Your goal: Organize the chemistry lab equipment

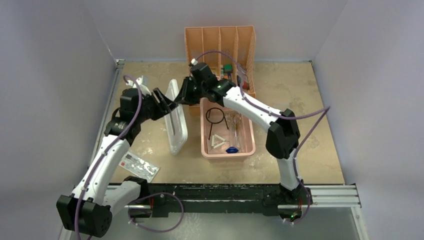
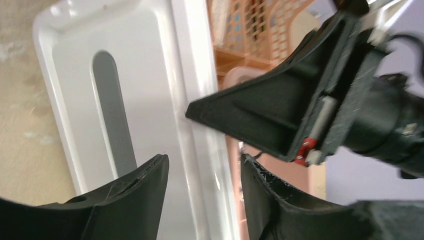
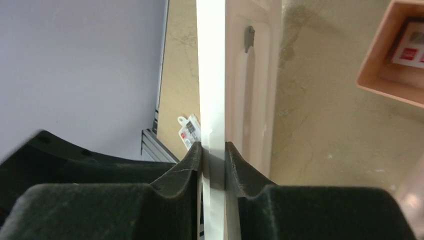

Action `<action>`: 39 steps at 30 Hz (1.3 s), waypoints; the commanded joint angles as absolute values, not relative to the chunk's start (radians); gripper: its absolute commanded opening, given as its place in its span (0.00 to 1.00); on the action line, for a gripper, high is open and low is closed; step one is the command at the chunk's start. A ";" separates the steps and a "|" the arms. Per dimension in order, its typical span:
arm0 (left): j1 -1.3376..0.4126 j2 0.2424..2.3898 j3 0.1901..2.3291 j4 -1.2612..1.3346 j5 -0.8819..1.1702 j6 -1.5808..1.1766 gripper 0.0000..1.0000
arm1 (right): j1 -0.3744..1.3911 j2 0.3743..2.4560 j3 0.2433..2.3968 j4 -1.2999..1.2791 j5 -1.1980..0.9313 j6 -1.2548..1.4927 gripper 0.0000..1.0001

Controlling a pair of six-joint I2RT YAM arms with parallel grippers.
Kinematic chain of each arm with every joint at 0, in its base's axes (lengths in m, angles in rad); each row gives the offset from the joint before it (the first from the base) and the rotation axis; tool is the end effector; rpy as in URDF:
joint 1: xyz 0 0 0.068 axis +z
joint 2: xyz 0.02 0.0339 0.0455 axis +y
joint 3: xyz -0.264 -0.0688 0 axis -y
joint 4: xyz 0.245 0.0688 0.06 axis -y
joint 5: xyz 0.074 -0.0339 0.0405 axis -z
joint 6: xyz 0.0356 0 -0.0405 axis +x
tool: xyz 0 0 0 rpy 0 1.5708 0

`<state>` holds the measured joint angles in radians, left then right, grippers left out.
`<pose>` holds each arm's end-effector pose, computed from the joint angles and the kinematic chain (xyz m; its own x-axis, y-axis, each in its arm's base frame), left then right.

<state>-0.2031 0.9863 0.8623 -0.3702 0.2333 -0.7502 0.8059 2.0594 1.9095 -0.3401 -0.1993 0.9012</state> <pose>0.2143 -0.0525 0.3114 -0.6096 -0.5517 -0.5693 -0.0274 0.7323 -0.6804 0.3351 0.3593 0.3181 -0.8516 0.2226 -0.4746 -0.2585 0.6093 0.7496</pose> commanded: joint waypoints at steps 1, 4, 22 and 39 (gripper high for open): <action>-0.201 0.984 1.130 -0.418 0.272 -0.762 0.58 | 0.754 1.872 1.935 -0.347 -0.205 0.814 0.02; -0.201 1.014 1.318 -0.493 0.251 -0.759 0.65 | 0.719 1.782 1.912 -0.366 -0.248 0.789 0.01; -0.204 1.107 1.230 -0.436 0.359 -0.883 0.71 | 0.341 1.389 1.489 -0.238 -0.742 0.911 0.00; -0.421 1.224 1.058 -0.272 0.149 -1.049 0.64 | 0.172 1.221 1.138 -0.174 -0.835 0.962 0.00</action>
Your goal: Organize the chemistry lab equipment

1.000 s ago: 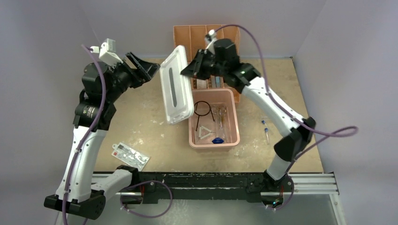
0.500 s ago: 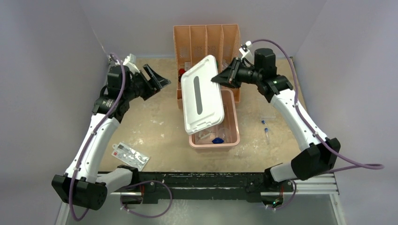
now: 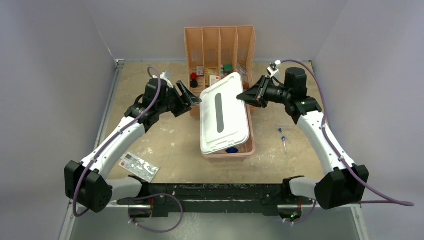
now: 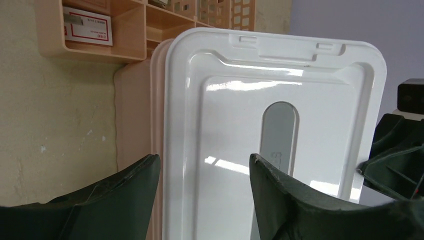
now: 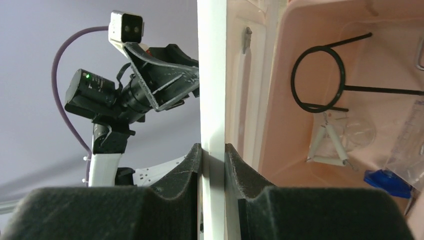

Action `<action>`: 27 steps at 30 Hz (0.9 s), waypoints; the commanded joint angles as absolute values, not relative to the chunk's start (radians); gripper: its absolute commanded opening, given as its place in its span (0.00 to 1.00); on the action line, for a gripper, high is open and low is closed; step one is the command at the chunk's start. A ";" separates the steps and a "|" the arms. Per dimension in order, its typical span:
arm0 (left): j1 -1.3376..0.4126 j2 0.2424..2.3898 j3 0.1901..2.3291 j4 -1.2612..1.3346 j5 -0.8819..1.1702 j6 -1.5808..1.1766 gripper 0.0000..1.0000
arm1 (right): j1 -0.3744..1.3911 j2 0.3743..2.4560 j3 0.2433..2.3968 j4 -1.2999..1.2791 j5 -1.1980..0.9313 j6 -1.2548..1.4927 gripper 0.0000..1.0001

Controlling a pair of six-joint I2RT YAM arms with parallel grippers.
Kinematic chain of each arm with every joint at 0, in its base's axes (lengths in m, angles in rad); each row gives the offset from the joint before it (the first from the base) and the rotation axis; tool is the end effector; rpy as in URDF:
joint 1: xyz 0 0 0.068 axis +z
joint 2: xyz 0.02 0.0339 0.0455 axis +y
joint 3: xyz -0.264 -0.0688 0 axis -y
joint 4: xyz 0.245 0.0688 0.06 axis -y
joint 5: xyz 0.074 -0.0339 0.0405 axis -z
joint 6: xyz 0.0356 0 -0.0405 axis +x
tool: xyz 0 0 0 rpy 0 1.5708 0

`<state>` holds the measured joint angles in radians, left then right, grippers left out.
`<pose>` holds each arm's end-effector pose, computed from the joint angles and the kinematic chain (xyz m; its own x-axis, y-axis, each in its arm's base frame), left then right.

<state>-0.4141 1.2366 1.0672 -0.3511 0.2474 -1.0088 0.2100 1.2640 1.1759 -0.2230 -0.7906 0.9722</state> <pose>0.2521 -0.1203 0.3268 -0.7373 -0.5721 -0.3593 -0.0737 0.5968 -0.7990 0.2724 0.0839 0.3731 -0.8366 0.4159 -0.3567 -0.2082 0.3609 0.9091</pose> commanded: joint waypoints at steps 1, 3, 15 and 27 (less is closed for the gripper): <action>-0.422 1.221 1.049 -0.266 0.146 -1.048 0.64 | 0.165 1.216 1.122 -0.170 -0.831 0.960 0.00; -0.422 1.226 1.037 -0.265 0.144 -1.042 0.65 | 0.150 1.213 1.101 -0.169 -0.832 0.951 0.00; -0.434 1.297 0.997 -0.252 0.212 -0.994 0.67 | 0.082 1.219 1.022 -0.320 -0.764 0.779 0.27; -0.436 1.371 0.975 -0.199 0.311 -0.993 0.68 | 0.057 1.234 1.047 -0.462 -0.549 0.637 0.44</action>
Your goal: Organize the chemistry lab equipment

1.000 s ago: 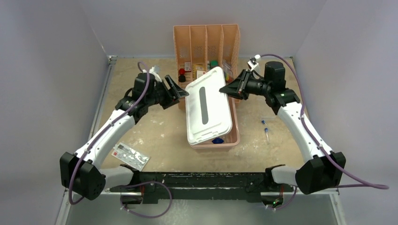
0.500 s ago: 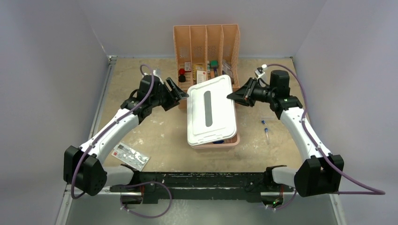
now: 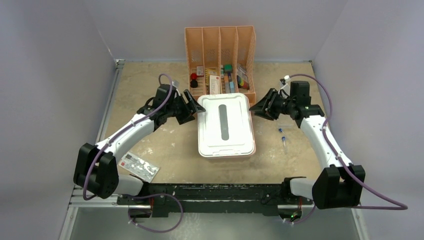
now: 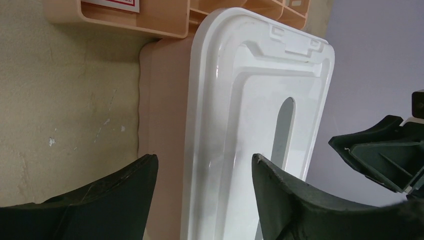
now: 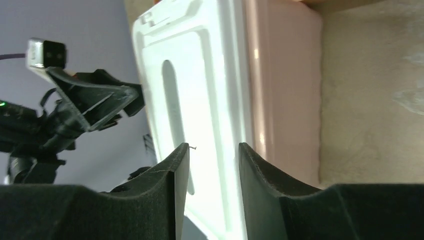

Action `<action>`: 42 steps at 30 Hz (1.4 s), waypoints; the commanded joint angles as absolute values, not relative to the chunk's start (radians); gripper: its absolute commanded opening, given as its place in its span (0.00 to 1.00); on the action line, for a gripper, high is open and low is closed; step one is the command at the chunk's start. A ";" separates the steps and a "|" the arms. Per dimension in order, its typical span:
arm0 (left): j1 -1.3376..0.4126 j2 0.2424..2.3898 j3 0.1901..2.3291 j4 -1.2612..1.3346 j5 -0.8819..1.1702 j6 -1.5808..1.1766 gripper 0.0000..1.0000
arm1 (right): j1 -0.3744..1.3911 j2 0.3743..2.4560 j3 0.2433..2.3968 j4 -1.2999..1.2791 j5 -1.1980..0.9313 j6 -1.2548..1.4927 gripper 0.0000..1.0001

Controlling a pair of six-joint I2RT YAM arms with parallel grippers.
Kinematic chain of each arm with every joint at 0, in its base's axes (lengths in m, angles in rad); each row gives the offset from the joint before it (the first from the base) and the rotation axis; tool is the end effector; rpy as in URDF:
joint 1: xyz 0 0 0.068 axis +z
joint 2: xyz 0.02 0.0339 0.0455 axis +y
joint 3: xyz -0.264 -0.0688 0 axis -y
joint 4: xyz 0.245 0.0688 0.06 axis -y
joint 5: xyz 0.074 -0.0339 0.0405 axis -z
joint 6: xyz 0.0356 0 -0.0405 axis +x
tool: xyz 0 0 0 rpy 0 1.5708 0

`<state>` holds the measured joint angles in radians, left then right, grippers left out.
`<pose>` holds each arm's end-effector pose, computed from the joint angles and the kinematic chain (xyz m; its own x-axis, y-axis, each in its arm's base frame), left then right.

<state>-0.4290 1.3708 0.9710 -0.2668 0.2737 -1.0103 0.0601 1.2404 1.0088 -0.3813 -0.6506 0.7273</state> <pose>0.2703 -0.1342 0.2652 -0.8017 -0.5300 -0.2762 -0.1607 0.6363 -0.7545 0.2685 0.0378 0.3065 -0.7895 0.4825 -0.3794 -0.0233 0.5941 0.8041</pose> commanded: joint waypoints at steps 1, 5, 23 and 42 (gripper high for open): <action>-0.436 1.374 0.975 -0.198 0.314 -0.994 0.69 | 0.057 1.236 1.059 -0.488 -0.518 0.606 0.44; -0.436 1.382 0.967 -0.181 0.339 -1.004 0.70 | 0.058 1.226 1.089 -0.536 -0.438 0.526 0.51; -0.440 1.376 0.939 -0.118 0.330 -1.041 0.68 | 0.264 1.300 1.150 -0.583 -0.202 0.382 0.77; -0.442 1.427 1.000 -0.166 0.301 -1.022 0.68 | 0.267 1.326 1.155 -0.690 -0.110 0.305 0.62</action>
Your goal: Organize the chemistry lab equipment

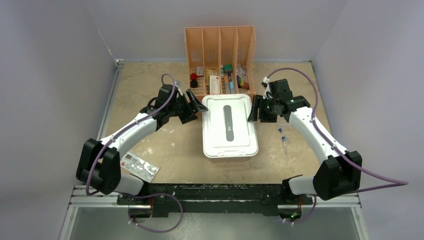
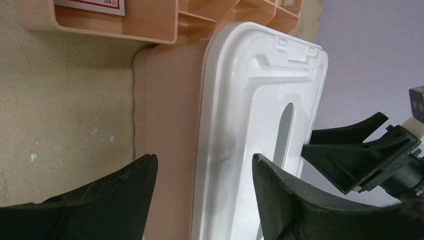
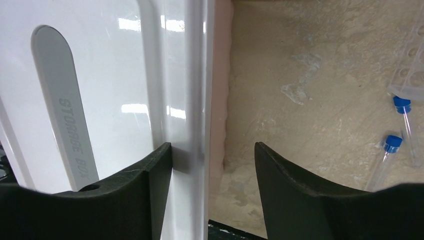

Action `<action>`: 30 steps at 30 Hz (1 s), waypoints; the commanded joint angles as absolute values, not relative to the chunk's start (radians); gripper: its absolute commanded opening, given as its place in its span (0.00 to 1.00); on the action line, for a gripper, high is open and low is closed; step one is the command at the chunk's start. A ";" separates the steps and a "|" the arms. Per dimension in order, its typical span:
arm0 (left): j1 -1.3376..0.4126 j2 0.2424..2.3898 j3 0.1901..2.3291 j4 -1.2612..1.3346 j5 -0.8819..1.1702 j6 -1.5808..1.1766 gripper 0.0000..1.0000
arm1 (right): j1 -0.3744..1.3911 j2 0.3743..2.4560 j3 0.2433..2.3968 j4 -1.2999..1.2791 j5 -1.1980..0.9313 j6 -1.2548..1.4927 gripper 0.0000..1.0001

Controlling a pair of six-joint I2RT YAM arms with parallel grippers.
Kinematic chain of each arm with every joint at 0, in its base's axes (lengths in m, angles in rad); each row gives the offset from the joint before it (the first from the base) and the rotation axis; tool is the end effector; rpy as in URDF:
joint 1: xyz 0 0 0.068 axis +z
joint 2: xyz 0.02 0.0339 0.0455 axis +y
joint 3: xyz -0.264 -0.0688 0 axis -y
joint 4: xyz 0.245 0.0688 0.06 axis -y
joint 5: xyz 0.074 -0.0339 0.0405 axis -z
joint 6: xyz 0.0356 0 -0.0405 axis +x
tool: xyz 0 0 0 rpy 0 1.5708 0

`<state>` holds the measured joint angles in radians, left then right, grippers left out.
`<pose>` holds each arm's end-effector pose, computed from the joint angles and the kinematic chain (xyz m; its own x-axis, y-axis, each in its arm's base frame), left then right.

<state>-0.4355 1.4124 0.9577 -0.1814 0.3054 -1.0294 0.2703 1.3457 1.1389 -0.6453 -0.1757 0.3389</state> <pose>0.2780 -0.1412 0.2564 -0.8103 -0.5244 -0.2615 -0.1412 0.6078 -0.7814 0.2730 0.0821 0.2972 -0.8084 0.1157 -0.5772 -0.1114 0.9327 0.3430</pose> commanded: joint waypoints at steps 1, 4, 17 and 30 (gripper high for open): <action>-0.442 1.430 1.002 -0.167 0.302 -1.023 0.68 | 0.267 1.329 1.154 -0.690 -0.121 0.305 0.61; -0.443 1.438 1.004 -0.176 0.302 -1.022 0.68 | 0.268 1.338 1.144 -0.680 -0.135 0.308 0.59; -0.462 1.454 1.008 -0.314 0.128 -0.948 0.56 | 0.267 1.389 1.029 -0.546 -0.405 0.397 0.38; -0.459 1.365 1.021 -0.526 -0.179 -0.885 0.45 | 0.413 1.480 1.027 -0.391 -0.516 0.507 0.26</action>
